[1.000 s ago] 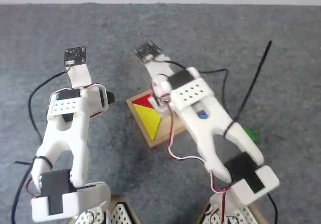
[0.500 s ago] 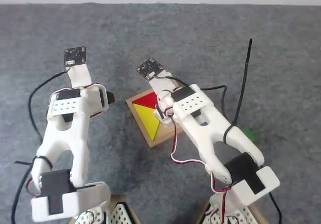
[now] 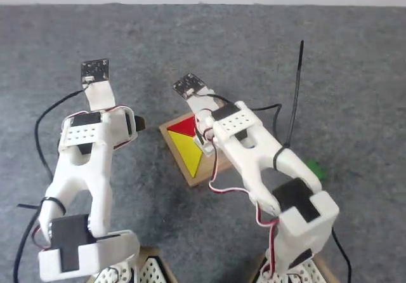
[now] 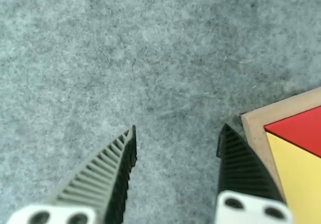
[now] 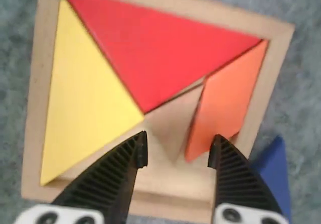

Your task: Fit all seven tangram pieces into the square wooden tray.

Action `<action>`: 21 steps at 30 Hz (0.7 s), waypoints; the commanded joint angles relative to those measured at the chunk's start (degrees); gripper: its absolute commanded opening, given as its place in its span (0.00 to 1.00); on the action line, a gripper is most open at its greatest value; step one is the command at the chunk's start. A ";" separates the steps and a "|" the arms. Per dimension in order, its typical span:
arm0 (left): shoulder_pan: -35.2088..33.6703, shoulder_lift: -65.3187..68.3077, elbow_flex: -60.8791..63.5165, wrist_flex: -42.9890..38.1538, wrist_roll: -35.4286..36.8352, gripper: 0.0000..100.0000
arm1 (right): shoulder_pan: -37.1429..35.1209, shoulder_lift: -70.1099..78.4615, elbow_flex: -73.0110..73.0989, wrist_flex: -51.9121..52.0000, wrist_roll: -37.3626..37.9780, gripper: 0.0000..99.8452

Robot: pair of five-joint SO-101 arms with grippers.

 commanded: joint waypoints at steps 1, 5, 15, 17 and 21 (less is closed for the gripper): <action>0.18 -0.44 -0.57 -1.14 -0.62 0.25 | 0.22 3.12 -4.66 0.40 0.35 0.20; 0.18 -0.44 -0.57 -1.14 -0.62 0.25 | 0.22 3.56 -6.51 1.98 0.35 0.20; 0.18 -0.44 -0.57 -1.14 -0.62 0.25 | 2.15 -5.32 -6.86 6.11 0.18 0.20; 0.18 -0.44 -0.57 -1.14 -0.62 0.25 | 3.38 -12.44 -6.33 9.54 0.18 0.20; 0.18 -0.44 -0.48 -1.14 -0.62 0.25 | 8.48 -27.30 0.18 16.48 1.67 0.20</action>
